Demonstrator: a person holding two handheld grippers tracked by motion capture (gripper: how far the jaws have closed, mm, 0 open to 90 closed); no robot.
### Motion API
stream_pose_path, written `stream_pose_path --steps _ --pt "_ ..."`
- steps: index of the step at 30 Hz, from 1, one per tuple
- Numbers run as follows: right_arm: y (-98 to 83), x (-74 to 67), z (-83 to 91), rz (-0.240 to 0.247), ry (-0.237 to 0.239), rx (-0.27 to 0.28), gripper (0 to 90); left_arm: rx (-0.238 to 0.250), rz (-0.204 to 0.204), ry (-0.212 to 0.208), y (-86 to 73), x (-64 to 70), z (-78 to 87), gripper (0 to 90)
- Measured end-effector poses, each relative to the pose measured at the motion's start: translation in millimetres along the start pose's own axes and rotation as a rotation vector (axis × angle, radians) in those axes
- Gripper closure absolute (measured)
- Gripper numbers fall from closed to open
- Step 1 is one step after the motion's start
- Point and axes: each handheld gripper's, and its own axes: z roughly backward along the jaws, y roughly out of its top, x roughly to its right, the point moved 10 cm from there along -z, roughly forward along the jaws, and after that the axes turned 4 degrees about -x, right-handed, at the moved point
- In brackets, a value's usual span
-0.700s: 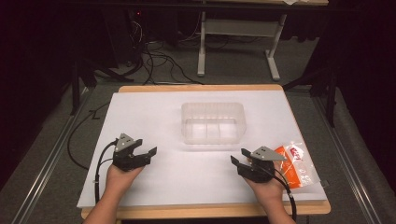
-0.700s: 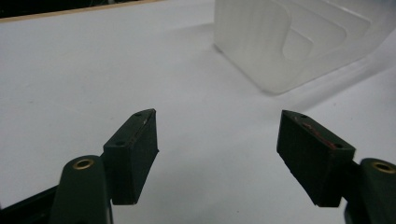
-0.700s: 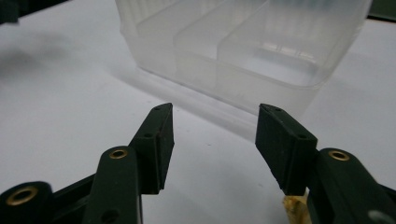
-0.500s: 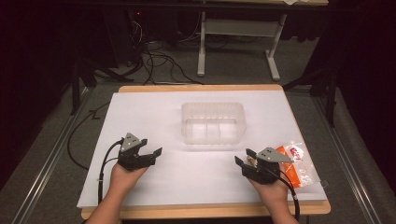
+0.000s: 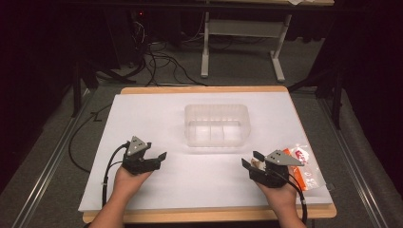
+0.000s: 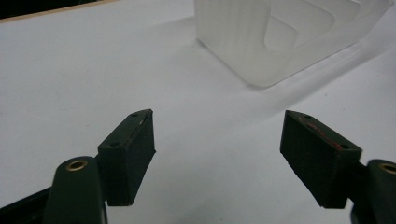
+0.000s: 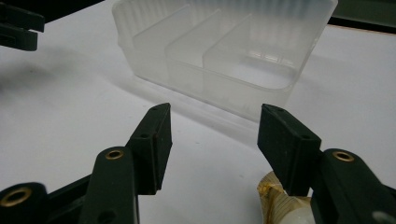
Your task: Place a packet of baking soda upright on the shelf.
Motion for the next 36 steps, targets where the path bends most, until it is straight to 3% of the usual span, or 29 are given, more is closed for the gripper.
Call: stream_pose_path --steps 9,15,16,18,19,25,31,32,33,36 --pt "-5.4 22.6 7.8 -0.023 -0.052 -0.03 37.6 0.019 0.012 -0.014 2.6 -0.9 3.1 26.5" --pt "-7.1 43.3 25.5 -0.074 -0.093 -0.014 32.4 0.024 0.027 -0.009 2.5 -7.3 5.6 26.5" --pt "-9.6 54.9 34.1 -0.088 -0.119 -0.011 32.0 0.027 0.029 -0.008 2.9 -8.3 6.2 26.5" --pt "-10.9 58.3 36.5 -0.099 -0.119 -0.01 31.9 0.031 0.03 -0.006 3.3 -9.3 7.1 26.5" --pt "-15.1 67.5 42.4 -0.123 -0.124 -0.008 31.5 0.031 0.032 -0.006 3.2 -9.4 8.0 26.5" --pt "-19.2 79.7 53.3 -0.15 -0.157 -0.008 28.7 0.031 0.025 -0.007 2.9 -8.7 8.8 26.5" --pt "-24.6 95.7 65.5 -0.164 -0.211 -0.005 27.1 0.023 0.019 -0.006 1.9 -8.3 8.6 26.5" --pt "-30.3 105.2 71.3 -0.186 -0.235 -0.009 27.5 0.02 0.019 -0.006 1.5 -8.3 8.2 26.5" --pt "-30.3 105.2 71.3 -0.186 -0.235 -0.009 27.5 0.02 0.019 -0.006 1.5 -8.3 8.2 26.5" --pt "-42.8 123.9 81.0 -0.199 -0.285 -0.027 27.7 0.018 0.017 -0.006 1.2 -7.9 7.6 26.5"
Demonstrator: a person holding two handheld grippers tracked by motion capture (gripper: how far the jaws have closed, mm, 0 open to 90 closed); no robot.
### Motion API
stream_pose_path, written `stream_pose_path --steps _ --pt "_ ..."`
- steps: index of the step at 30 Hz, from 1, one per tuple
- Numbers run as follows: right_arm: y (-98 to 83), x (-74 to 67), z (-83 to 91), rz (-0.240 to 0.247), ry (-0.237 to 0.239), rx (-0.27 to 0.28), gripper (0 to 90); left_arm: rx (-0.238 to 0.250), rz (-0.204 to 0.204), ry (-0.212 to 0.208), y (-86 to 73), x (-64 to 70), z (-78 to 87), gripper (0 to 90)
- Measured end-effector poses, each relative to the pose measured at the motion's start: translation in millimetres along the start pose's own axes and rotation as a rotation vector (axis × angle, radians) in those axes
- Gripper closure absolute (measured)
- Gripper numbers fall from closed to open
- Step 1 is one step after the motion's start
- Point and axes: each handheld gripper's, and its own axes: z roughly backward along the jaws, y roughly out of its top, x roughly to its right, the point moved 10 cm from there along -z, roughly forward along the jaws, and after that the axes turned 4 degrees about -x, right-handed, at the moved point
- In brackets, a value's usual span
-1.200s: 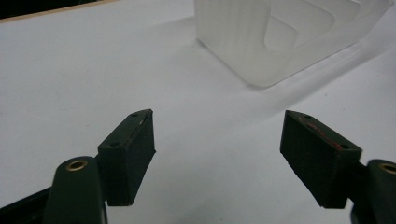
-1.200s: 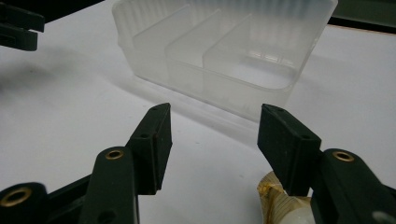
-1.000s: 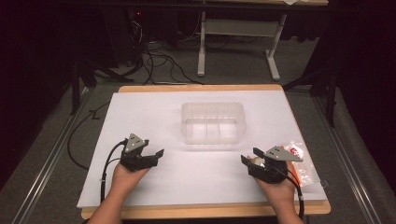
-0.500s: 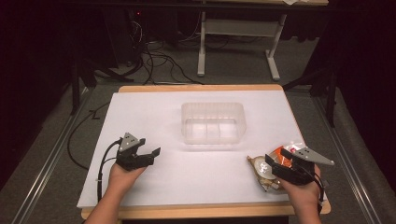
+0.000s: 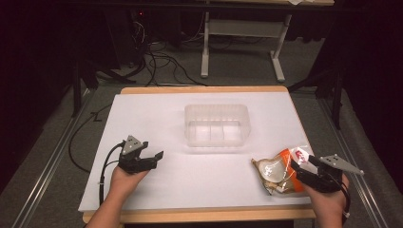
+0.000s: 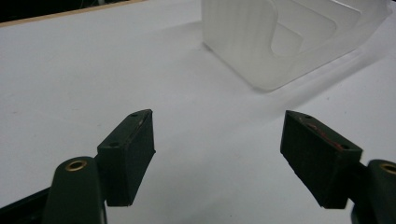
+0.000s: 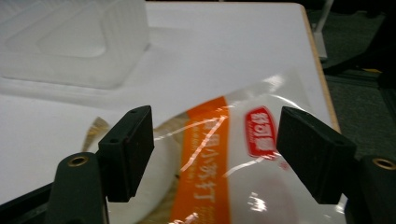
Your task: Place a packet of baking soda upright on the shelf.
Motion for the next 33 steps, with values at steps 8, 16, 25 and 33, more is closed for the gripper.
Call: stream_pose_path --steps 8,16,25,33 --pt "-8.8 36.5 4.3 -0.071 -0.063 -0.009 27.2 -0.003 -0.003 0.001 -0.4 0.6 -0.1 26.5" --pt "-28.9 53.3 -7.6 -0.209 0.031 -0.076 30.7 -0.01 -0.011 0.0 -1.4 2.7 -1.6 26.5" --pt "-33.0 43.8 -14.5 -0.206 0.093 -0.107 40.8 -0.014 -0.018 0.001 -2.0 3.5 -2.1 26.6" --pt "-27.1 49.2 -4.8 -0.233 0.128 -0.048 62.5 -0.02 -0.025 0.001 -2.6 4.0 -2.4 26.6"
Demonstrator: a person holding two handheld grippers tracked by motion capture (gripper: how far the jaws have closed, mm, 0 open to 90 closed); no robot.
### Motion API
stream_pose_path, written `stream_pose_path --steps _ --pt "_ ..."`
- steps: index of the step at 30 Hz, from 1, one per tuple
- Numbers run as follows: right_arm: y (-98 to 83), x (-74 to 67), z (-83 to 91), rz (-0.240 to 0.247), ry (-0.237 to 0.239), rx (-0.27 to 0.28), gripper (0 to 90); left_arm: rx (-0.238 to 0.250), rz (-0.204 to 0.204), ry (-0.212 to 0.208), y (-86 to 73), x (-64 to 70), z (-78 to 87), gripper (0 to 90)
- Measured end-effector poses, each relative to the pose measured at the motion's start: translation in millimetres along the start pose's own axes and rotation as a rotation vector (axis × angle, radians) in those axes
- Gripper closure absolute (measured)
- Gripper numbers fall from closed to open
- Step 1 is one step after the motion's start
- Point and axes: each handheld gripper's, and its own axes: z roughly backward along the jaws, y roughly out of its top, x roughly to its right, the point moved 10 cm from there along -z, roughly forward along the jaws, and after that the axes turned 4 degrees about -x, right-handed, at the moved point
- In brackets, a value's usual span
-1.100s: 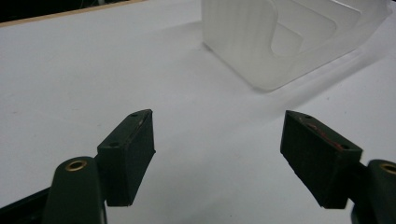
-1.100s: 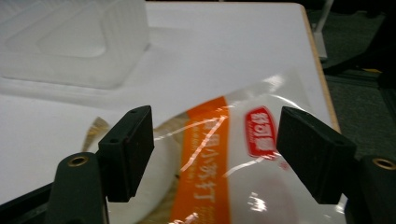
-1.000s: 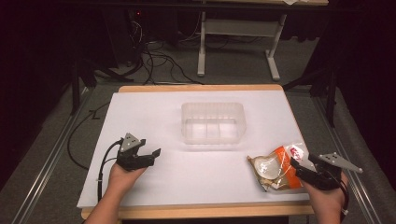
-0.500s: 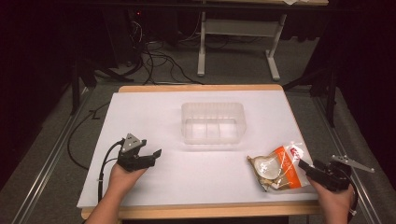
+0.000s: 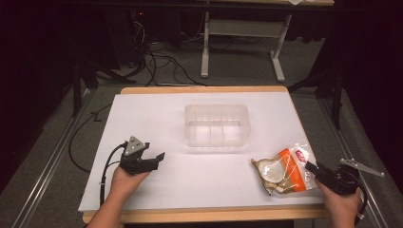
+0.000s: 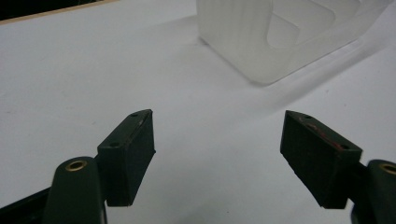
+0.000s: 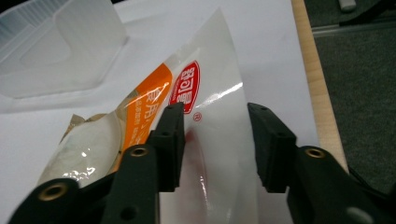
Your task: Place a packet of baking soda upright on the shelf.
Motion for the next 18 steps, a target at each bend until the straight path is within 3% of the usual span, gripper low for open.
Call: stream_pose_path --steps 3,5,10,18 --pt "5.7 -3.5 6.3 0.018 0.003 0.038 73.2 -0.001 -0.002 0.001 -0.1 0.1 0.5 26.6" --pt "10.8 -11.7 10.5 0.055 0.001 0.062 81.0 -0.003 -0.006 0.007 -0.4 -0.2 0.6 26.6" --pt "17.5 -24.4 13.8 0.099 0.007 0.091 89.0 -0.009 -0.008 0.002 -1.0 0.3 -1.0 26.7" --pt "34.8 -54.7 26.3 0.157 0.038 0.164 90.0 -0.011 -0.012 0.004 -1.2 0.7 -1.2 26.7"
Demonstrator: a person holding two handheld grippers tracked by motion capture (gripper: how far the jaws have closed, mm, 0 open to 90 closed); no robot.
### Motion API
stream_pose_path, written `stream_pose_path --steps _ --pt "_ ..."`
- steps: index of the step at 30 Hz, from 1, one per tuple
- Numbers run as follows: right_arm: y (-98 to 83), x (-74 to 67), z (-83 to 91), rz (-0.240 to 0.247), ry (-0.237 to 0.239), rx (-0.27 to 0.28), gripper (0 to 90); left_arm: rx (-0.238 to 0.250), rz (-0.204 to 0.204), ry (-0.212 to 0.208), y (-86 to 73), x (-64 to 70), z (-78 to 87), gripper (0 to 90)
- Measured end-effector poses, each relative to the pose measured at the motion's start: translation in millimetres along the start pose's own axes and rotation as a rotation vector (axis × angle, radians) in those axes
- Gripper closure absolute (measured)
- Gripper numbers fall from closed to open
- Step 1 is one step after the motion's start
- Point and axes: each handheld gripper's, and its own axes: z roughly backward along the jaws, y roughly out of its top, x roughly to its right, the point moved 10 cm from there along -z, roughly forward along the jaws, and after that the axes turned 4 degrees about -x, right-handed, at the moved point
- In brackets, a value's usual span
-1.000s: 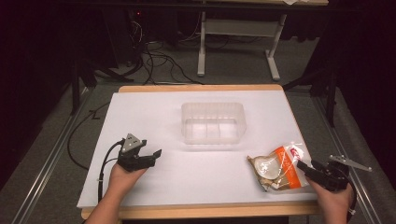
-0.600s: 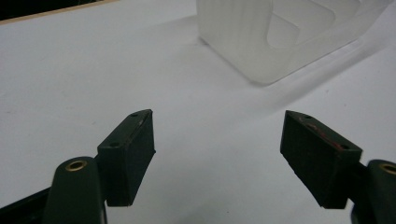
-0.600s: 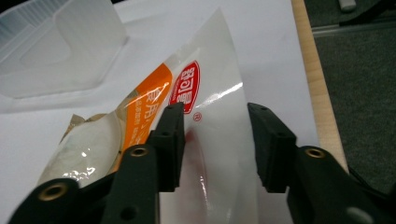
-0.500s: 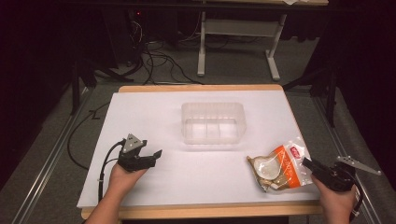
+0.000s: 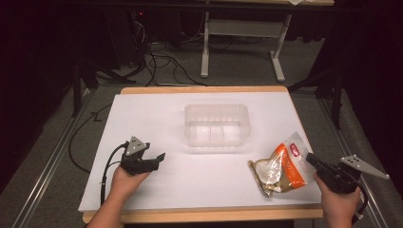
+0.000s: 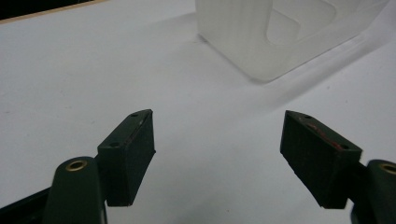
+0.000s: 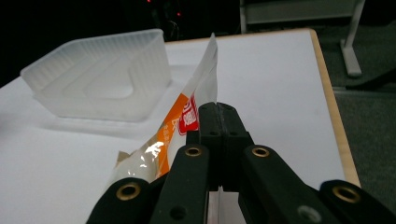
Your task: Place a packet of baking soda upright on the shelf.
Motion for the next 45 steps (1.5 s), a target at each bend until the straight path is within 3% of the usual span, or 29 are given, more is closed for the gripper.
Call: stream_pose_path --steps 1,3,4,11,19,25,29,32,34,35,41,45 --pt "7.8 -10.7 3.0 0.023 0.021 0.027 90.0 0.0 0.0 0.0 0.0 0.1 0.0 26.7" --pt "10.7 -14.6 3.8 0.033 0.025 0.035 90.0 -0.001 0.0 0.001 -0.1 0.1 0.0 26.7" --pt "19.3 -26.9 5.8 0.062 0.036 0.059 90.0 0.001 -0.001 0.002 0.0 0.1 -0.3 26.7" --pt "46.1 -49.5 4.4 0.126 0.027 0.11 90.0 -0.003 -0.001 0.009 -0.6 -1.6 -0.2 26.7" --pt "70.8 -52.5 -6.3 0.144 -0.001 0.148 90.0 -0.005 -0.002 0.011 -1.1 -2.9 -0.2 26.7" --pt "90.5 -64.3 -20.2 0.186 -0.018 0.166 90.0 -0.003 -0.001 0.011 -0.9 -3.3 0.0 26.7" --pt "81.0 -65.7 -30.9 0.194 -0.033 0.153 90.0 -0.004 0.001 0.004 -1.5 -3.3 0.2 26.7" --pt "68.7 -61.2 -35.2 0.16 -0.014 0.171 89.8 -0.006 0.0 0.003 -1.8 -3.2 0.2 26.7" --pt "67.3 -57.6 -33.3 0.151 -0.024 0.181 86.1 -0.009 0.0 0.001 -2.1 -2.3 -0.3 26.6" --pt "66.2 -55.7 -31.8 0.15 -0.031 0.182 77.7 -0.006 0.003 0.002 -1.9 -1.7 -1.2 26.6" --pt "52.8 -51.6 -34.3 0.135 -0.017 0.157 77.3 -0.018 -0.006 -0.002 -3.0 -0.1 -2.7 26.7" --pt "42.9 -51.7 -33.6 0.127 -0.025 0.143 69.4 -0.015 -0.008 -0.003 -2.6 1.0 -2.0 26.7"
